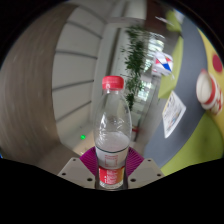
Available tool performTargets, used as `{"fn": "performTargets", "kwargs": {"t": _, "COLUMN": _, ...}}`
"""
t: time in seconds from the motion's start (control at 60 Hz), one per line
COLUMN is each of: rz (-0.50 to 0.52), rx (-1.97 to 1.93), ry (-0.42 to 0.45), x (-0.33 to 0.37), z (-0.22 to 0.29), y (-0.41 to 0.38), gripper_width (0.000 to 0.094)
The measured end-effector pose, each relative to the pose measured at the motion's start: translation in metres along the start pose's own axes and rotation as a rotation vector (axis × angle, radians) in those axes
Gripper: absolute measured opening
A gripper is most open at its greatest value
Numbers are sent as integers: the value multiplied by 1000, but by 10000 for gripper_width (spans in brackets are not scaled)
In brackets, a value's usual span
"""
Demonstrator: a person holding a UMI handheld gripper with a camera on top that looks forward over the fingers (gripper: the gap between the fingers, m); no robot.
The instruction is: Pour water
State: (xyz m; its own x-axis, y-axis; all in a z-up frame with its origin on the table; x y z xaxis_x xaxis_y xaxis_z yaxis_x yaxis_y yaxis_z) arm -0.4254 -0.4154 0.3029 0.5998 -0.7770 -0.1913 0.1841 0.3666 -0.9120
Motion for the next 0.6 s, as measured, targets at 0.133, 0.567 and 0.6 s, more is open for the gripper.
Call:
{"fn": "performTargets", "kwargs": {"t": 0.133, "rz": 152, "rx": -420, "ry": 70, "x": 3, "z": 34, "y": 5, "gripper_width": 315}}
{"fn": "performTargets", "kwargs": {"t": 0.567, "rz": 183, "rx": -830, "ry": 183, "x": 21, "z": 83, "y": 97, "gripper_width": 315}}
{"fn": "performTargets", "kwargs": {"t": 0.6, "rz": 179, "rx": -825, "ry": 168, "x": 20, "z": 82, "y": 94, "gripper_width": 316}}
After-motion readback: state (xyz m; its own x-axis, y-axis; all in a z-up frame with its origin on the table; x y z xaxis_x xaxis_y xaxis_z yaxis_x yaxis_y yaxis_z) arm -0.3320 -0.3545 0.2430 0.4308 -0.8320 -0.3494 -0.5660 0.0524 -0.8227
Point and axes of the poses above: the point between the fingertips, and its own axes, seen from behind it with the camera up: y to the right, z up, x backward, against the way the camera looks, the point moved 1 cm from there along x, backward, against the way the camera looks, and after that the axes turned 7 degrees about -y, right-handed, at the moved point
